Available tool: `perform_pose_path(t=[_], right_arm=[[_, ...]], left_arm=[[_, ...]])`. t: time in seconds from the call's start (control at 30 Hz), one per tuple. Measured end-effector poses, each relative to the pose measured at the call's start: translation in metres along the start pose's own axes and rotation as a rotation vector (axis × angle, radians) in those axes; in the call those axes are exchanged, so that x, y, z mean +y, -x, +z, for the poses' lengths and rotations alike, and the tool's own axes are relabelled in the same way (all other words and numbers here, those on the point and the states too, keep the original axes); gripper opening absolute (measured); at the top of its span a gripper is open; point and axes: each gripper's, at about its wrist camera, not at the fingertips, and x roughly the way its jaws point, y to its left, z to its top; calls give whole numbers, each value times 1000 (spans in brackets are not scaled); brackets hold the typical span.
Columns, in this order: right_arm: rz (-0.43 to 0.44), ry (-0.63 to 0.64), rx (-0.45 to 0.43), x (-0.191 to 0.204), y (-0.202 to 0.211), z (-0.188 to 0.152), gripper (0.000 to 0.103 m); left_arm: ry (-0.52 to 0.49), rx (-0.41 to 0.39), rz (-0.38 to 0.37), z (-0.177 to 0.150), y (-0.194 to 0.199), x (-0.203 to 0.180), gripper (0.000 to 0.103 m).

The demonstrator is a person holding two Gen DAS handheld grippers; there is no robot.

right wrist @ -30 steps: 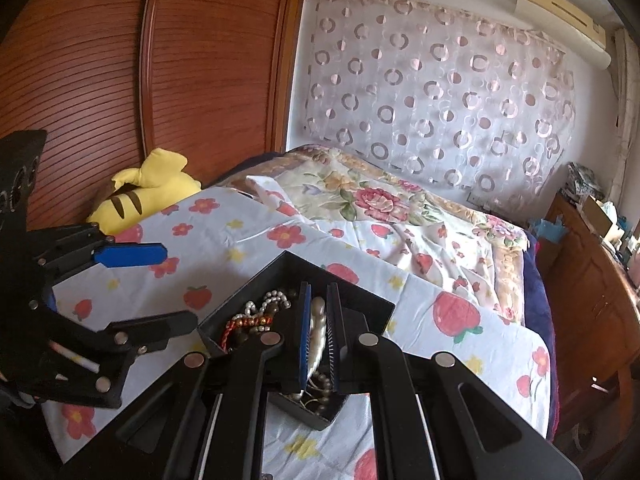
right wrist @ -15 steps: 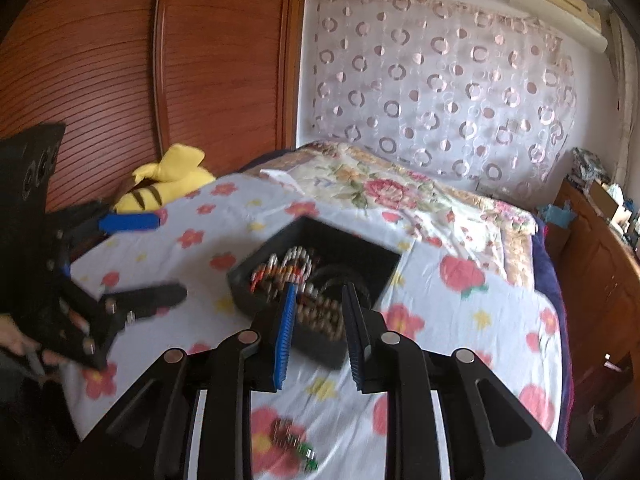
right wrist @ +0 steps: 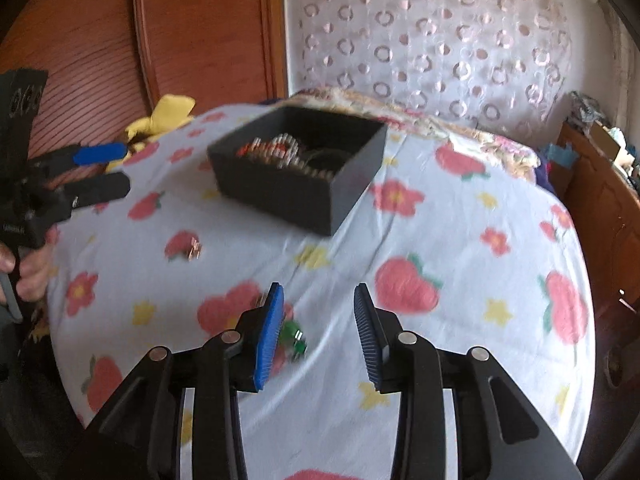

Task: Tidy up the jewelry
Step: 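Close the right gripper on the green pendant while the left gripper approaches the gold charm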

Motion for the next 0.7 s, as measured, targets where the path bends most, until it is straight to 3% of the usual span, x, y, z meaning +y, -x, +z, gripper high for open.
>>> perform_pose_path(t=[0.3,0.33,0.37,0.4,0.63,0.7], right_arm=[[7,52,57,13,-9,-12,39],[9,56,57,13,-9,-11,31],[11,63,57,14,-8,-11,15],[13,72,59,15,-8,-11,11],[-1,81,16,17,6,-11,10],[-2,73,-3,15,12,-9,10]], left_arm=[[-8,57,-20,-16,-9,-1,95],[-16,66,-24,-17,-10,-3,95],[-22,75,-29,-18,-11,-5,95],[-28,81,-34,-19,-12,-8,95],[-53,118,-72,-19,-20,-20,94],[-59,130,-78,-19,-24,-23,83]])
